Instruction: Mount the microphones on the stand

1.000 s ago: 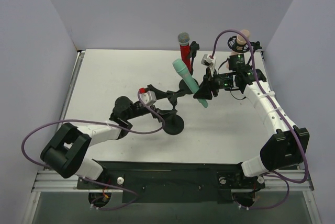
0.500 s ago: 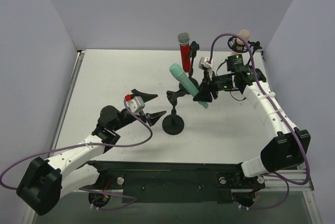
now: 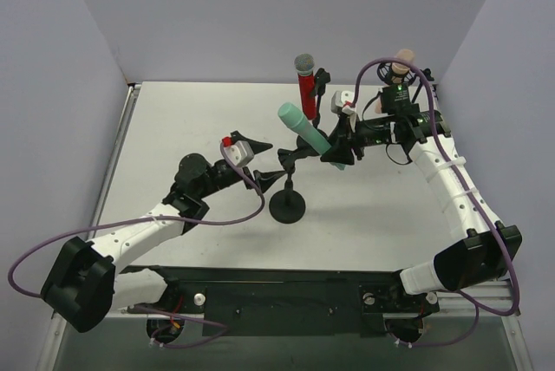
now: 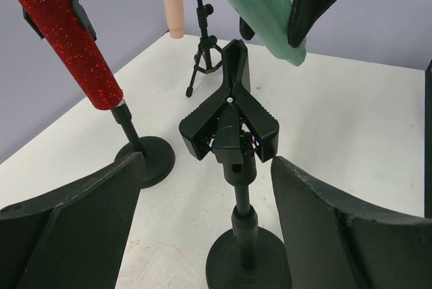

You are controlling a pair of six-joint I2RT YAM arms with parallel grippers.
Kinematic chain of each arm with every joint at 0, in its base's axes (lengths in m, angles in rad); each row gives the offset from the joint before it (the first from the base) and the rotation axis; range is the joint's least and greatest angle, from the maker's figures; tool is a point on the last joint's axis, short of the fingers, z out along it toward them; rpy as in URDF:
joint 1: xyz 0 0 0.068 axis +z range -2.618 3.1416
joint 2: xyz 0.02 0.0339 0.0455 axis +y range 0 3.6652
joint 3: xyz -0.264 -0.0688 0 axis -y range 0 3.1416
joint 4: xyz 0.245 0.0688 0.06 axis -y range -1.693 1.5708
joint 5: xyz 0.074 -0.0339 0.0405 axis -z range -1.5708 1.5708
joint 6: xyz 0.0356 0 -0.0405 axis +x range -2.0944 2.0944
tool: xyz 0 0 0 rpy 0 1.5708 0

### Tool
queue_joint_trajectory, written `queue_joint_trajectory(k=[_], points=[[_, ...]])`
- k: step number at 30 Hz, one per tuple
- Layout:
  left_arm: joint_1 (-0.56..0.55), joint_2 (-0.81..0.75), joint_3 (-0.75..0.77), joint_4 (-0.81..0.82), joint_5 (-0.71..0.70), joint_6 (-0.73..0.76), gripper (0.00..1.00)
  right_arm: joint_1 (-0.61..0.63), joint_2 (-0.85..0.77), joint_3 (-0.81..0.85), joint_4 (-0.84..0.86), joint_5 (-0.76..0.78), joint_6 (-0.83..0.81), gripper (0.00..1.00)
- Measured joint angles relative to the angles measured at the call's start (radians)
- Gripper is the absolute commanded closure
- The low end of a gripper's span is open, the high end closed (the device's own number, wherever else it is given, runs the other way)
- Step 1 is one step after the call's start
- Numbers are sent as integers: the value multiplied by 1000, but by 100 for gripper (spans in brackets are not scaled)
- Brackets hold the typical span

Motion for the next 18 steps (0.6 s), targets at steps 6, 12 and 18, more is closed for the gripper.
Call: queue_joint_trajectory(k=[6,12,18], points=[[-13,31,41,-23,18,8,16,0,0,0,-45,-16,-111,100],[-22,41,56,-40,18,23,15,13,0,0,-119,-2,-245,100],[-24,29,56,-72,-14,37,14,9,0,0,-145,-3,-291,100]])
